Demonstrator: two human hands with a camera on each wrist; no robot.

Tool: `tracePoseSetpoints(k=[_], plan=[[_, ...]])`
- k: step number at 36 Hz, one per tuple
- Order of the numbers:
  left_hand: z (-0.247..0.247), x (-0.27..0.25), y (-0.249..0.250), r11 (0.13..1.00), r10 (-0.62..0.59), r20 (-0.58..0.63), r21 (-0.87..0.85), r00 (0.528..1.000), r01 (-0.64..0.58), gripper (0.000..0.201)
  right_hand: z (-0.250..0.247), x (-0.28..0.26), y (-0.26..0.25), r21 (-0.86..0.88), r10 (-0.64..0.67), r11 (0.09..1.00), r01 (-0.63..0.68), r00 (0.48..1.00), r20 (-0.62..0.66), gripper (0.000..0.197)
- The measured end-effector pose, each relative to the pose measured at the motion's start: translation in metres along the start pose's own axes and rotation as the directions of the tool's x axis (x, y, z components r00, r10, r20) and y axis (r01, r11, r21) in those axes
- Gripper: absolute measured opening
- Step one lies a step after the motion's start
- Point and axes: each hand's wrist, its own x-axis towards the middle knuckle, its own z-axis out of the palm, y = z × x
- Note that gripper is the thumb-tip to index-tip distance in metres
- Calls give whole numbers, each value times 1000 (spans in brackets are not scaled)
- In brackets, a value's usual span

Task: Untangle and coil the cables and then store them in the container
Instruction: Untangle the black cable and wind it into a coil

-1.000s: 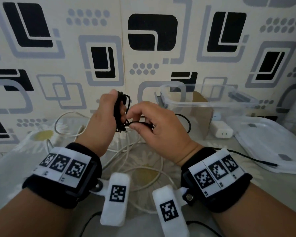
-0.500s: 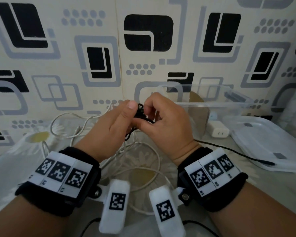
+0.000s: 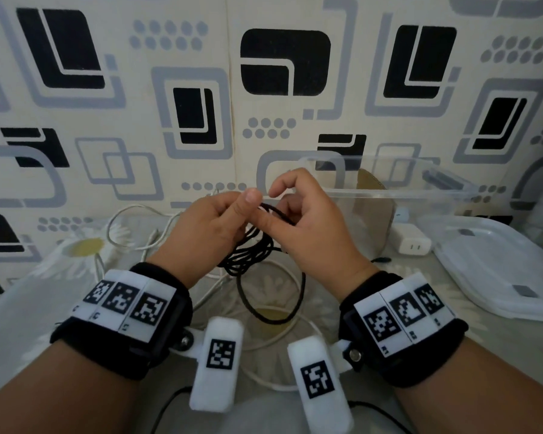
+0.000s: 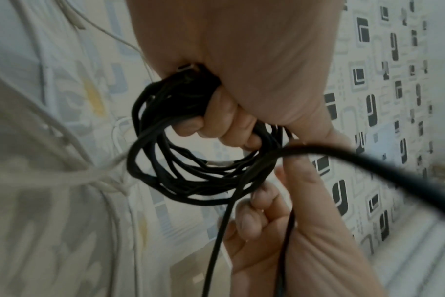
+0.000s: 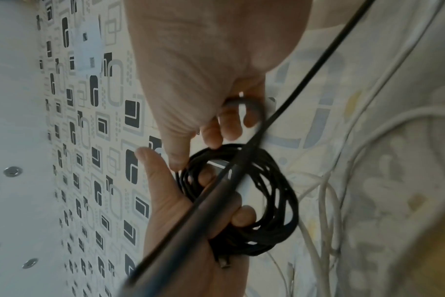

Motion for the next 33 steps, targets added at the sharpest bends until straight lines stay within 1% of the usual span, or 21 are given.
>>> tracePoseSetpoints(k=[3,4,5,6,7,8,9,11,12,13,15,17,19,21,24,27,30,32,33], plan=[[-6,3,0,992,-52,-66,-116,996,44,45,1,0,0,143,81,986,-88,995,53,20],[-8,4,0,985,-74,-89,-159,993,59,48,1,0,0,186,104,975,-118,991,86,18],[-9,5,0,977,-99,-112,-199,989,75,47,1,0,0,216,116,966,-141,985,124,17],[-10,5,1,968,-124,-134,-236,983,90,41,0,-1,0,235,114,960,-152,980,166,16],[-11,5,1,958,-151,-153,-267,977,106,41,0,-2,0,243,100,958,-151,973,209,16],[-11,6,2,947,-180,-170,-298,969,124,44,0,-3,0,242,83,959,-146,963,255,21],[-12,6,2,932,-213,-193,-334,958,140,46,1,-3,0,240,67,960,-144,951,302,31],[-14,8,2,901,-280,-243,-399,929,168,46,5,-4,-3,241,65,956,-165,924,377,63],[-16,8,2,891,-305,-261,-417,916,178,46,6,-4,-4,245,68,952,-181,911,407,74],[-17,9,1,887,-320,-277,-425,906,184,46,7,-4,-5,254,67,947,-194,898,436,78],[-18,9,1,891,-326,-306,-415,894,183,47,8,-4,-7,268,61,940,-210,878,474,74],[-19,9,0,895,-331,-332,-407,883,182,45,7,-4,-6,256,55,944,-206,867,496,70],[-18,9,0,899,-325,-337,-400,884,178,44,6,-4,-5,230,82,947,-223,864,497,75],[-18,8,0,895,-322,-331,-411,887,172,44,3,-4,-4,209,120,948,-242,874,471,80],[-21,9,0,872,-350,-331,-457,876,176,44,0,-4,-1,164,149,957,-241,888,435,77],[-23,10,-1,857,-374,-335,-482,865,184,44,-3,-5,-3,112,151,968,-225,877,456,76],[-22,10,-3,867,-357,-326,-465,875,181,43,-4,-7,-9,110,130,973,-204,872,472,61],[-21,10,-3,874,-345,-318,-452,883,178,43,-2,-8,-10,114,104,979,-167,902,419,51],[-20,10,-3,877,-341,-315,-447,886,178,43,0,-8,-9,123,93,981,-151,920,381,51]])
